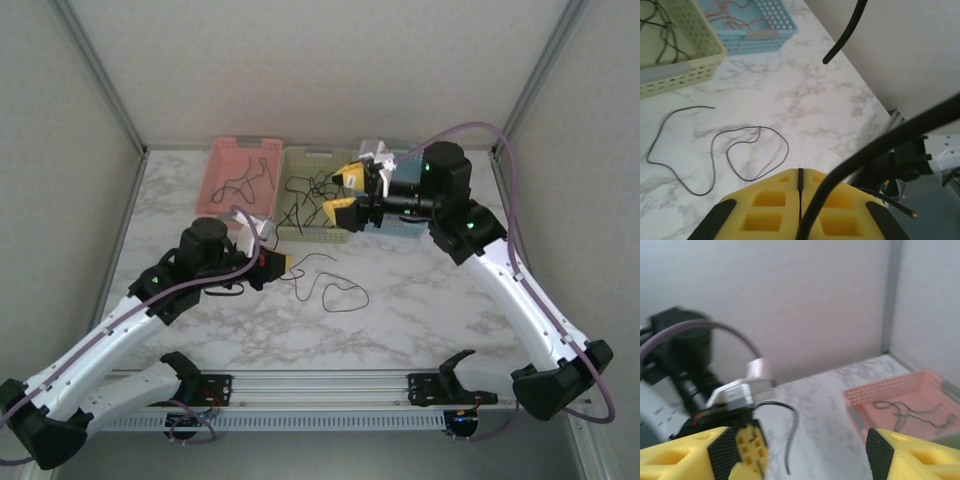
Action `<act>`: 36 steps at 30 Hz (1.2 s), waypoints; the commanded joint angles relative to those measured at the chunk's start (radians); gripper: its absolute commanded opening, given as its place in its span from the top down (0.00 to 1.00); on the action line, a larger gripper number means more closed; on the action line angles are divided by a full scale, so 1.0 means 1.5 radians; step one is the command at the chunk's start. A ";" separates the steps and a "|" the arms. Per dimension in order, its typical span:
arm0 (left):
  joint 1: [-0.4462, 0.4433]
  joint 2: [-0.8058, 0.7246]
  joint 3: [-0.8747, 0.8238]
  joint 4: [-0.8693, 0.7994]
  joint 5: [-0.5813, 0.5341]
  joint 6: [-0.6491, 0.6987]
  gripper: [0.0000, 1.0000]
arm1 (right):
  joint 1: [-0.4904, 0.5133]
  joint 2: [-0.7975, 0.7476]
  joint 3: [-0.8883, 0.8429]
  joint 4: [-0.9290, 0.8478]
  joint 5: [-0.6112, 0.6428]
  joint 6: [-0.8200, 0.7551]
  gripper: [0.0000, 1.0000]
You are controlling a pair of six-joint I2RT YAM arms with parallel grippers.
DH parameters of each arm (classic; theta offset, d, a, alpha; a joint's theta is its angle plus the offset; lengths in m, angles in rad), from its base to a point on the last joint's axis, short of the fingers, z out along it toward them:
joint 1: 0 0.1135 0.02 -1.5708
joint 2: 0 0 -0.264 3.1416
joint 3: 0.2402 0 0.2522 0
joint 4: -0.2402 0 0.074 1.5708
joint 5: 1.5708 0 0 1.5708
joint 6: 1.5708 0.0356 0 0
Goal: Untangle the cables
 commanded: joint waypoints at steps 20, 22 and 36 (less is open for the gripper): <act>-0.004 0.051 0.052 -0.064 0.089 0.045 0.91 | 0.068 0.132 0.093 -0.149 -0.091 -0.137 1.00; -0.004 0.042 0.054 -0.070 0.069 0.041 0.63 | 0.068 0.128 0.093 -0.136 -0.049 -0.129 1.00; 0.003 -0.149 0.051 -0.290 -0.428 0.045 0.00 | 0.015 0.290 0.238 -0.060 0.378 0.072 1.00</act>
